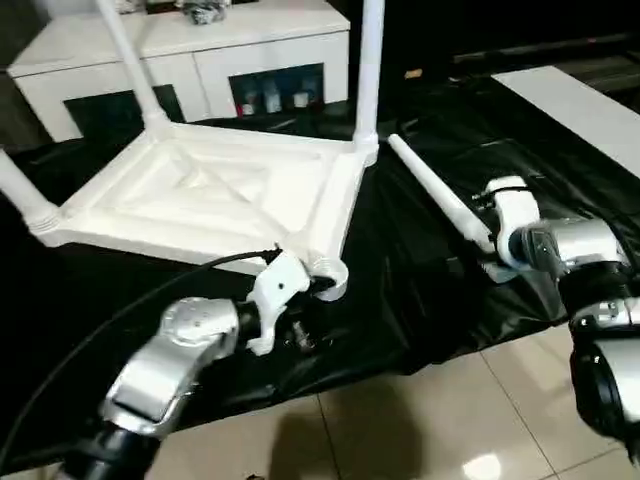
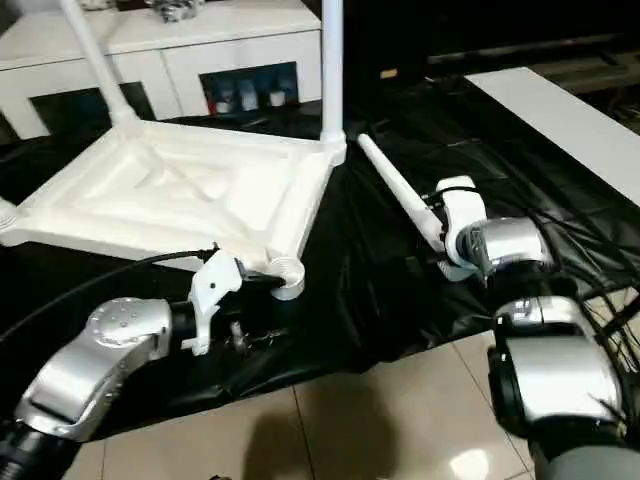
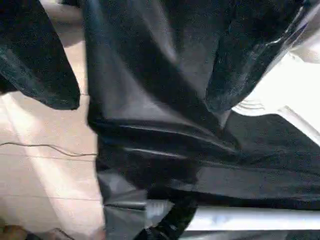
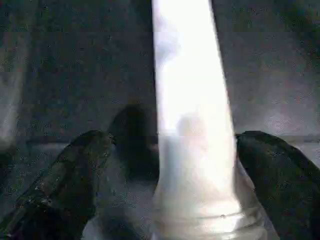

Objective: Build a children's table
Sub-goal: Pick table leg

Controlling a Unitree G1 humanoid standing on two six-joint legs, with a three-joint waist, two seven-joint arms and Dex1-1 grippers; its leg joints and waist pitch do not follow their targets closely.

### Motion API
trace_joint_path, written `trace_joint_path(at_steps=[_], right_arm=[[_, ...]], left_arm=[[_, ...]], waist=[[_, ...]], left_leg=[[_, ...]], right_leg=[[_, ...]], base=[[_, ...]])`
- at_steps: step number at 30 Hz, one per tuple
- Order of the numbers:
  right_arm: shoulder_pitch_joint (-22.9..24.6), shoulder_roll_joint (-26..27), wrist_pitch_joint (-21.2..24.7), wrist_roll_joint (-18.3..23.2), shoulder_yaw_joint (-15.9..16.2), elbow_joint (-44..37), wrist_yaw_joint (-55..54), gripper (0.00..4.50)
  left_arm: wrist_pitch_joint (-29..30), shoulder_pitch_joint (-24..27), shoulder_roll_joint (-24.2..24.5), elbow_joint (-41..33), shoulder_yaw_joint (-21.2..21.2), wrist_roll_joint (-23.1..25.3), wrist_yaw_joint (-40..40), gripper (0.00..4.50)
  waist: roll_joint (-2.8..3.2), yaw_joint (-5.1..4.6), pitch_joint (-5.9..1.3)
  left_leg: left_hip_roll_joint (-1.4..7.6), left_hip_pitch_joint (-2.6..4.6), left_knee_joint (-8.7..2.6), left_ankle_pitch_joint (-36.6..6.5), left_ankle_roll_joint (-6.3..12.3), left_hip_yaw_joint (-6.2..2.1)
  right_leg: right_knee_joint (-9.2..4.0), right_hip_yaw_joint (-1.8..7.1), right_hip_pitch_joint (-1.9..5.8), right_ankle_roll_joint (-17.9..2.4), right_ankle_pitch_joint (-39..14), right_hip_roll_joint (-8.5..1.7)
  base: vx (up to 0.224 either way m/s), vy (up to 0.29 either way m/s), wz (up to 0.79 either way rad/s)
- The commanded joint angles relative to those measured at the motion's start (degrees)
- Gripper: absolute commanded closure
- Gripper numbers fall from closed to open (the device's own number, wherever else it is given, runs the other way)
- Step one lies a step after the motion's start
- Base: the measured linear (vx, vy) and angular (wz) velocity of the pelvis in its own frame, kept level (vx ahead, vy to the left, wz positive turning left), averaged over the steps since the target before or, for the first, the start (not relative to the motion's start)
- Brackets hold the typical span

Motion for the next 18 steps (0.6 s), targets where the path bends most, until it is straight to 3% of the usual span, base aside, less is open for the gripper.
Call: trace_joint_path(at_steps=[1,3,6,9,11,12,13,18], right_arm=[[-1.03,-0.66,-0.16,-1.27,1.33,2.33,1.12,0.04],[-1.49,-0.85,-0.46,-2.01,1.82,3.63,1.2,0.38],[-2.07,-0.94,-0.22,-2.47,2.0,5.01,1.95,0.43],[-2.72,-0.98,-0.41,-2.91,2.48,6.72,2.86,0.82],[-3.0,-1.11,-0.99,-2.91,2.9,8.3,3.52,0.84],[-3.07,-1.15,-1.08,-3.0,2.97,8.81,3.6,1.17],[-3.07,-1.15,-1.08,-3.0,2.97,8.81,3.6,1.17],[-2.99,-1.04,-2.16,-1.54,0.26,8.98,1.03,1.64]], left_arm=[[1.18,-0.42,0.64,-1.47,0.67,-1.06,-0.33,0.0],[1.83,-0.67,0.78,-2.07,1.17,-1.45,-0.27,0.0],[3.14,-0.94,1.07,-3.12,1.72,-2.11,-0.33,0.0],[4.55,-0.89,1.72,-4.12,1.87,-2.91,-0.52,0.0],[6.04,-0.88,2.11,-4.77,2.34,-3.82,-0.61,0.0],[6.51,-0.97,2.26,-4.87,2.56,-4.12,-0.51,0.0],[6.51,-0.97,2.26,-4.87,2.56,-4.12,-0.51,0.0],[5.9,-2.18,1.59,-3.16,5.25,-4.36,2.01,0.0]], waist=[[-0.55,0.02,-3.68],[-0.97,0.18,-3.74],[-1.03,0.26,-3.87],[-1.02,0.26,-3.96],[-0.96,0.2,-3.8],[-0.9,0.12,-3.67],[-0.9,0.12,-3.67],[-1.05,0.0,-3.6]], left_leg=[[1.28,1.08,-3.45,-11.52,1.77,0.19],[1.23,0.84,-3.41,-10.22,1.69,0.17],[1.08,0.7,-3.22,-8.74,2.25,0.22],[1.12,0.68,-3.12,-8.43,2.7,0.21],[1.14,0.69,-3.17,-9.5,2.53,0.21],[1.11,0.71,-3.19,-10.34,2.27,0.25],[1.11,0.71,-3.19,-10.34,2.27,0.25],[1.09,0.73,-3.29,-12.12,1.41,0.14]], right_leg=[[-3.45,1.31,2.78,-17.27,-6.94,-1.72],[-3.25,1.38,2.93,-17.09,-6.09,-1.82],[-3.19,1.36,3.05,-17.09,-4.93,-1.81],[-3.03,1.32,3.05,-17.25,-4.93,-1.85],[-3.21,1.3,2.93,-17.27,-6.55,-1.86],[-3.32,1.31,2.79,-17.27,-7.44,-1.76],[-3.32,1.31,2.79,-17.27,-7.44,-1.76],[-3.42,1.35,2.76,-16.44,-9.53,-1.74]], base=[[0.0,0.0,0.0],[0.0,0.0,0.0],[0.0,0.0,0.0],[0.0,0.0,0.0],[0.0,0.0,0.0],[0.0,0.0,0.0],[0.0,0.0,0.0],[0.0,0.0,0.0]])
